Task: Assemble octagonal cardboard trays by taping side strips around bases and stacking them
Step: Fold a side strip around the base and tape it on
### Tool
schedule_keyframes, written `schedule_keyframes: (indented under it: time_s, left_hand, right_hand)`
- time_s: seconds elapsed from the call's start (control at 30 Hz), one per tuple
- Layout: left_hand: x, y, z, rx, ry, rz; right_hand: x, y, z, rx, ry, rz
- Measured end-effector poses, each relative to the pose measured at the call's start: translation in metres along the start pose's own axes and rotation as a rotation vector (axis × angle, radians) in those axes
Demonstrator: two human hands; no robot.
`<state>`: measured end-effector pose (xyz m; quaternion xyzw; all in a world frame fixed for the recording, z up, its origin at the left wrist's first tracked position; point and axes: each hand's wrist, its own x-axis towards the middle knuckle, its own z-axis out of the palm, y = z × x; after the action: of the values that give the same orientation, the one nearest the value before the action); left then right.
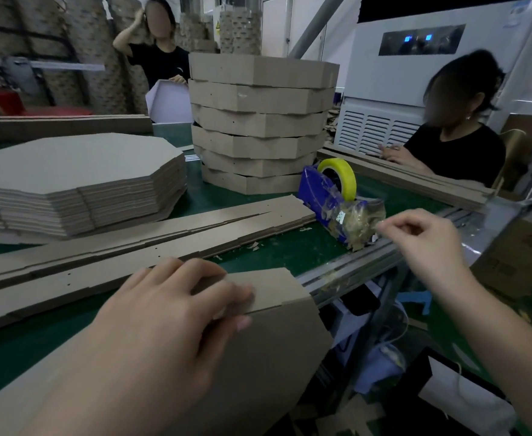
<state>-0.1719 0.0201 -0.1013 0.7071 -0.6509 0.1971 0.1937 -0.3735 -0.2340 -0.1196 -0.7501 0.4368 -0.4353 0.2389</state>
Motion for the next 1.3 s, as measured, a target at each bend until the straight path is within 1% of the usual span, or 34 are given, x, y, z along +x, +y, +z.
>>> schedule_keyframes:
  time_s: [0.1, 0.13, 0.2, 0.3, 0.4, 0.47, 0.57, 0.67, 0.77, 0.83, 0.97, 1.07, 1.2, 1.23, 1.3]
  left_hand:
    - [0.001, -0.001, 0.000, -0.013, -0.007, 0.006]
    - [0.001, -0.001, 0.000, -0.010, -0.011, 0.007]
    - [0.000, -0.002, 0.000, -0.006, -0.018, 0.006]
    - [-0.001, -0.003, 0.000, -0.002, -0.027, 0.009]
    - [-0.003, -0.003, -0.001, -0.002, -0.028, 0.014]
    - [-0.003, -0.002, -0.002, -0.004, -0.030, 0.016]
    - [-0.004, -0.001, -0.005, 0.003, -0.042, 0.020]
    - [-0.004, -0.001, -0.007, -0.005, -0.050, -0.003]
    - [-0.006, -0.004, -0.007, 0.011, -0.079, 0.047]
    - [-0.008, -0.007, -0.009, 0.022, -0.111, 0.052]
    - [-0.010, -0.008, -0.011, -0.001, -0.116, -0.015]
    - [-0.008, -0.002, -0.013, 0.000, -0.069, -0.075]
    - [0.001, 0.012, -0.005, 0.092, 0.008, -0.178]
    - [0.002, 0.013, -0.004, 0.106, 0.018, -0.195]
    - [0.000, 0.009, -0.004, 0.115, 0.031, -0.208]
  right_hand:
    - [-0.056, -0.054, 0.008, 0.410, -0.205, -0.049]
    - [-0.075, -0.066, 0.013, 0.551, -0.276, -0.031]
    - [-0.109, -0.082, 0.029, 0.759, -0.381, 0.093]
    - [-0.140, -0.091, 0.058, 0.882, -0.422, 0.340]
    - [-0.148, -0.093, 0.074, 0.951, -0.368, 0.518]
    - [-0.149, -0.095, 0.078, 0.977, -0.329, 0.568]
    - [-0.150, -0.097, 0.080, 0.986, -0.316, 0.607]
    - [-0.149, -0.096, 0.080, 0.973, -0.362, 0.609]
    - [-0.148, -0.093, 0.079, 0.953, -0.417, 0.591]
    - [-0.146, -0.091, 0.077, 0.934, -0.484, 0.568]
    - [-0.141, -0.087, 0.072, 0.893, -0.658, 0.519]
    - [-0.140, -0.087, 0.074, 0.862, -0.709, 0.482]
    - [-0.142, -0.092, 0.078, 0.850, -0.707, 0.474]
    - [-0.141, -0.092, 0.078, 0.825, -0.717, 0.476]
    - [-0.140, -0.089, 0.077, 0.682, -0.801, 0.468]
